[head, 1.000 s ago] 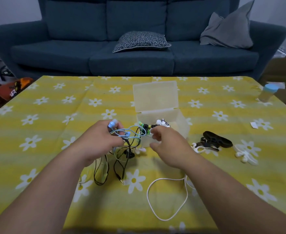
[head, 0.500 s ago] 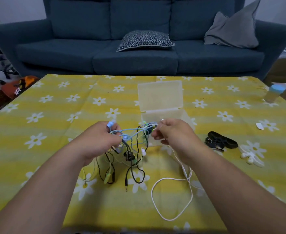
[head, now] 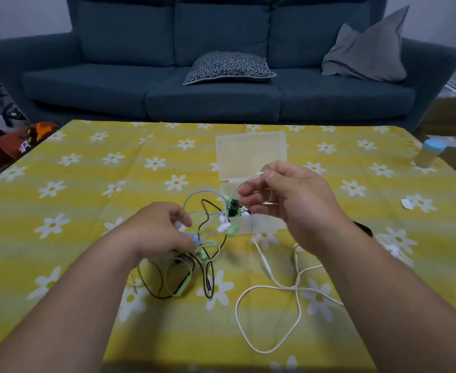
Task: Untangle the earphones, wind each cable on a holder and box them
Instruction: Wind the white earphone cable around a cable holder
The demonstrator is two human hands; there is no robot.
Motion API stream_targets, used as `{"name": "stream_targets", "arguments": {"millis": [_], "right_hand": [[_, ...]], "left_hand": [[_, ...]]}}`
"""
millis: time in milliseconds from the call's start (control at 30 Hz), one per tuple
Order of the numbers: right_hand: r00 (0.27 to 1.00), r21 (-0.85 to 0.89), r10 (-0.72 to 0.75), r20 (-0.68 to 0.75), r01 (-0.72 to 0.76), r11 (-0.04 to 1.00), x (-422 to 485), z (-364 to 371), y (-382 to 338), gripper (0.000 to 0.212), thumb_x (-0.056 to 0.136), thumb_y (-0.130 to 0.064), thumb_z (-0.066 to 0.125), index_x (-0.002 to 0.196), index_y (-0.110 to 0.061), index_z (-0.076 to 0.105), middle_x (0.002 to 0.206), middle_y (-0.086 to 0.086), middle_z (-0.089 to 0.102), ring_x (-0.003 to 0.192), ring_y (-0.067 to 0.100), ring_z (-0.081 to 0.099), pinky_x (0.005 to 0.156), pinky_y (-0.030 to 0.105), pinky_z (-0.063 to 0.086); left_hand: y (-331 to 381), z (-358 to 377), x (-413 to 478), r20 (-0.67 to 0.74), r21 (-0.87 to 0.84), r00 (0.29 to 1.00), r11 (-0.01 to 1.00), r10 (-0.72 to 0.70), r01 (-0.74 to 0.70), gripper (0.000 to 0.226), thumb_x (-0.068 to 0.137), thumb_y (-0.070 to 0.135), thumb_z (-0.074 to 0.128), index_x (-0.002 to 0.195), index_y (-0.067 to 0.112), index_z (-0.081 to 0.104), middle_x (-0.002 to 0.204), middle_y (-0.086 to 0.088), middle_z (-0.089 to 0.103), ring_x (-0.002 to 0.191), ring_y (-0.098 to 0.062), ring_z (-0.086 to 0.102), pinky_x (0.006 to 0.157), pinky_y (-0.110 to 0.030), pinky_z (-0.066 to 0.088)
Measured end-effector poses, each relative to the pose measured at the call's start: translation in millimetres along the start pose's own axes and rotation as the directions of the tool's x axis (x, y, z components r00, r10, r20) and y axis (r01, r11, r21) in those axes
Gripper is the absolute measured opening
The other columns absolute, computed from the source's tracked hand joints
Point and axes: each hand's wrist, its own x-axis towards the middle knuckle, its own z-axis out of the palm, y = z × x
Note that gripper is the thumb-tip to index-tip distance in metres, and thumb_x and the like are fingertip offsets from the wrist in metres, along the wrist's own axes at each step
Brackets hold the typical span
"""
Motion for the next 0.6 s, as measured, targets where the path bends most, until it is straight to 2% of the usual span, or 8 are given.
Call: {"name": "stream_targets", "arguments": {"millis": [100, 200, 267, 300, 367, 433, 500, 600], "right_hand": [[0.999, -0.119, -0.001, 0.050, 0.007, 0.993, -3.2, 1.4, 2.1, 0.026, 0.099, -0.004, 0.044, 0.077, -0.013, 0.054, 0.085, 0.007, 0.074, 0.082, 0.020, 0.064, 0.081, 0.037, 0.050], [0.996, -0.103, 0.000, 0.085, 0.009, 0.995, -3.6, 0.5, 0.2, 0.024, 0.094, -0.002, 0.043, 0.075, -0.012, 0.053, 0.090, 0.009, 0.076, 0.085, 0.019, 0.065, 0.084, 0.038, 0.047], [0.992, -0.057, 0.005, 0.124, 0.002, 0.998, -4.1, -0.2, -2.4, 0.025, 0.093, 0.000, 0.038, 0.075, -0.011, 0.051, 0.093, 0.014, 0.076, 0.086, 0.022, 0.067, 0.082, 0.038, 0.046], [0.990, -0.028, 0.006, 0.143, -0.002, 1.000, -4.7, -0.4, -3.1, 0.025, 0.093, 0.000, 0.037, 0.075, -0.010, 0.050, 0.095, 0.018, 0.075, 0.086, 0.024, 0.067, 0.080, 0.038, 0.046], [0.986, 0.035, 0.000, 0.168, -0.006, 0.999, -6.1, -1.0, -4.1, 0.025, 0.094, -0.001, 0.035, 0.075, -0.010, 0.049, 0.097, 0.022, 0.073, 0.085, 0.030, 0.067, 0.077, 0.039, 0.047], [0.984, 0.072, -0.005, 0.175, -0.008, 0.997, -7.3, -3.1, -5.6, 0.025, 0.095, -0.002, 0.035, 0.075, -0.010, 0.048, 0.100, 0.023, 0.073, 0.082, 0.034, 0.068, 0.073, 0.037, 0.050], [0.986, 0.104, -0.001, 0.168, -0.016, 0.994, -8.6, -5.1, -7.7, 0.025, 0.095, -0.002, 0.036, 0.075, -0.010, 0.048, 0.102, 0.023, 0.072, 0.074, 0.034, 0.067, 0.070, 0.037, 0.054], [0.998, 0.131, -0.001, 0.069, -0.008, 0.991, -8.4, -7.4, -9.1, 0.023, 0.097, -0.005, 0.037, 0.079, -0.009, 0.048, 0.096, 0.022, 0.073, 0.062, 0.032, 0.065, 0.073, 0.046, 0.056]], "left_hand": [[13.8, -0.2, -4.7, -0.184, -0.165, 0.977, 0.976, 0.108, -0.139, 0.028, 0.069, 0.039, 0.086, 0.080, 0.019, 0.069, 0.097, 0.006, 0.066, 0.092, -0.005, 0.061, 0.071, -0.028, 0.048], [22.2, 4.5, -5.4, -0.320, -0.081, 0.914, 0.953, 0.251, -0.291, 0.037, 0.069, 0.045, 0.084, 0.069, 0.017, 0.061, 0.085, -0.006, 0.069, 0.088, -0.021, 0.065, 0.080, -0.041, 0.050], [28.3, 9.1, -8.1, -0.295, -0.082, 0.893, 0.922, 0.340, -0.379, 0.036, 0.065, 0.036, 0.088, 0.084, 0.024, 0.060, 0.094, 0.005, 0.067, 0.095, -0.011, 0.063, 0.085, -0.036, 0.051], [31.7, 11.9, -10.1, -0.250, -0.088, 0.893, 0.910, 0.373, -0.405, 0.043, 0.063, 0.033, 0.090, 0.094, 0.029, 0.059, 0.100, 0.010, 0.065, 0.099, -0.005, 0.062, 0.087, -0.031, 0.049], [35.5, 17.8, -11.4, -0.163, -0.081, 0.894, 0.898, 0.416, -0.433, 0.053, 0.064, 0.033, 0.090, 0.105, 0.036, 0.057, 0.097, 0.011, 0.066, 0.095, -0.002, 0.063, 0.085, -0.027, 0.050], [36.7, 22.1, -11.9, -0.136, -0.046, 0.901, 0.905, 0.413, -0.422, 0.045, 0.065, 0.037, 0.088, 0.100, 0.037, 0.059, 0.080, 0.004, 0.063, 0.075, -0.007, 0.062, 0.069, -0.028, 0.049], [35.8, 24.7, -9.5, -0.139, -0.006, 0.895, 0.903, 0.424, -0.429, 0.030, 0.070, 0.037, 0.085, 0.089, 0.034, 0.062, 0.067, 0.002, 0.053, 0.058, -0.010, 0.050, 0.058, -0.029, 0.041], [34.9, 27.6, -6.6, -0.154, 0.008, 0.896, 0.907, 0.418, -0.422, 0.021, 0.079, 0.023, 0.077, 0.093, 0.036, 0.068, 0.065, 0.010, 0.057, 0.056, -0.008, 0.053, 0.060, -0.028, 0.044]]}}
